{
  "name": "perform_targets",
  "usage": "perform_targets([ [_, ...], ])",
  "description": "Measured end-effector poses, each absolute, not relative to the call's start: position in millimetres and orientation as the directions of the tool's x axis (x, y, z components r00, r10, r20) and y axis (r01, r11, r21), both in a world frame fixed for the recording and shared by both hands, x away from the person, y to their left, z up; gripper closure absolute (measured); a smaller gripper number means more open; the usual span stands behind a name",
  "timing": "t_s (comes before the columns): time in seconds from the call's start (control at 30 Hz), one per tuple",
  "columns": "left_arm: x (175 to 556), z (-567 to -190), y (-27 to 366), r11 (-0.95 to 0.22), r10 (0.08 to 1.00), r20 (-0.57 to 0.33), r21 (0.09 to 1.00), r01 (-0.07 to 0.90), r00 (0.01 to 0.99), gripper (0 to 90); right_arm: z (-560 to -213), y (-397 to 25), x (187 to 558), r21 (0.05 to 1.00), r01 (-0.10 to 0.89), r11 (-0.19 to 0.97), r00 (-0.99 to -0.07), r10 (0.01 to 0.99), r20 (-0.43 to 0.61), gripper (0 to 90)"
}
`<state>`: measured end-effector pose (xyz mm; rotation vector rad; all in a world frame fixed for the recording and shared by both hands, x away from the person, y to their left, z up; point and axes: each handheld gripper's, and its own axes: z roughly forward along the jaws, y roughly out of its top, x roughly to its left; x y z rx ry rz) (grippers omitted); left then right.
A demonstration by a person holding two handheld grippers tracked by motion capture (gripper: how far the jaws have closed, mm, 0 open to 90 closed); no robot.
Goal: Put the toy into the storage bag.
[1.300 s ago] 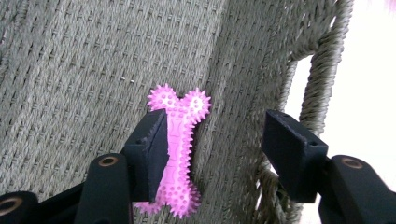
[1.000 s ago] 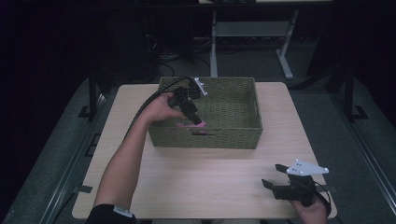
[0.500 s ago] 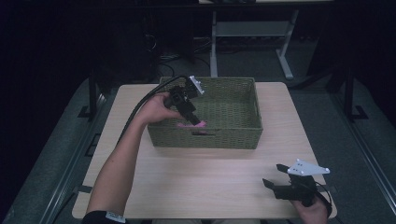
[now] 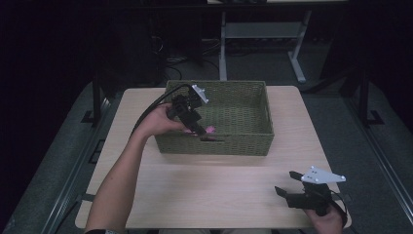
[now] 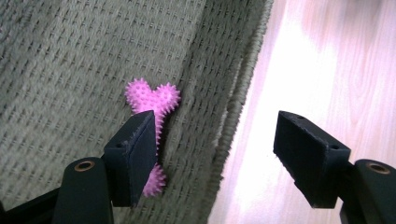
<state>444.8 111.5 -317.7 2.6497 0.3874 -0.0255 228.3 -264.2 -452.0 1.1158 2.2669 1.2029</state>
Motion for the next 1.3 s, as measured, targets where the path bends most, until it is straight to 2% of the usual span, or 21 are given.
perform_targets([
  [0.23, 436, -324, 123, -0.855, 0.287, -0.083, 0.426, 0.295, 0.954, 28.3, -452, -264, 229, 0.807, 0.487, 0.333, -0.630, 0.774, 0.060, 21.3],
  [0.4, 429, -324, 128, -0.840, 0.289, -0.095, 0.452, 0.300, 0.953, 27.6, -452, -265, 229, 0.806, 0.489, 0.334, -0.627, 0.777, 0.057, 21.3],
  [0.97, 402, -318, 136, -0.836, 0.270, -0.050, 0.483, 0.260, 0.961, 26.0, -453, -267, 230, 0.803, 0.496, 0.329, -0.619, 0.783, 0.062, 21.3],
  [1.3, 391, -330, 145, -0.829, 0.288, -0.058, 0.484, 0.280, 0.956, 25.4, -454, -266, 230, 0.800, 0.501, 0.331, -0.617, 0.784, 0.062, 21.2],
])
